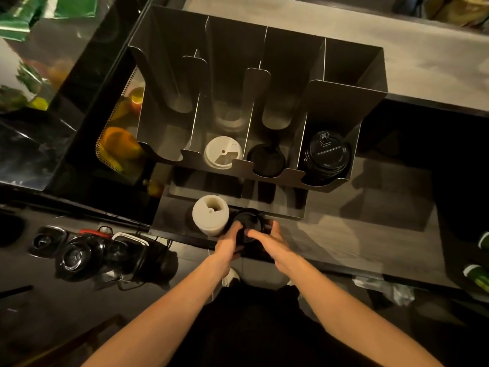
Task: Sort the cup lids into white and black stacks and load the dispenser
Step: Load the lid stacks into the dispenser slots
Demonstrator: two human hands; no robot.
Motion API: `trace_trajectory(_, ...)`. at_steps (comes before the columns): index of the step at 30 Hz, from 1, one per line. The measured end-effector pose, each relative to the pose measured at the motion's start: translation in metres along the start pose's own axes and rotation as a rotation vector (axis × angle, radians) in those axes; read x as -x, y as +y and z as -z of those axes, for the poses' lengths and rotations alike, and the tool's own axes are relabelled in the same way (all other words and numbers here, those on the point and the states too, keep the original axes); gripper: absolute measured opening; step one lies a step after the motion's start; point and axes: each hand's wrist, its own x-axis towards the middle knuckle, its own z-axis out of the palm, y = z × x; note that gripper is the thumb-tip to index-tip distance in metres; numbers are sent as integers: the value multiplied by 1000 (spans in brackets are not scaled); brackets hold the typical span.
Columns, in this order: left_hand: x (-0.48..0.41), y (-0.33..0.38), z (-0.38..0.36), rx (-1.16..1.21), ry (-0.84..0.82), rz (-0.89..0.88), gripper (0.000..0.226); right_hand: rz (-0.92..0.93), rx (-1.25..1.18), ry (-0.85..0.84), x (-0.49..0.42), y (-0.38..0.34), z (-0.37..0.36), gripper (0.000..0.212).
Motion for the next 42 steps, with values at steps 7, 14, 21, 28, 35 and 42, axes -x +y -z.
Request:
trace_trajectory(7,16,10,2,-11,-146,21,27,113,59,1,11,-1,17,124)
trace_trajectory(14,37,20,-9,50,-225,0,37,192,196,-12,28,-18,44,119)
trace_trajectory(21,57,38,-6,-13,-315,-163,52,357,240,-86,52,-50,78,65)
trace_trajectory(28,74,62,6,-212,-364,-369,86,476,313,-136,87,-85,92,67)
trace_trajectory(35,103,87,25,-324,-436,-493,82,624,384,-92,121,-106,87,85)
trace_trajectory(42,139,118,13,-256,-442,-675,72,778,347,41,152,-134,91,79)
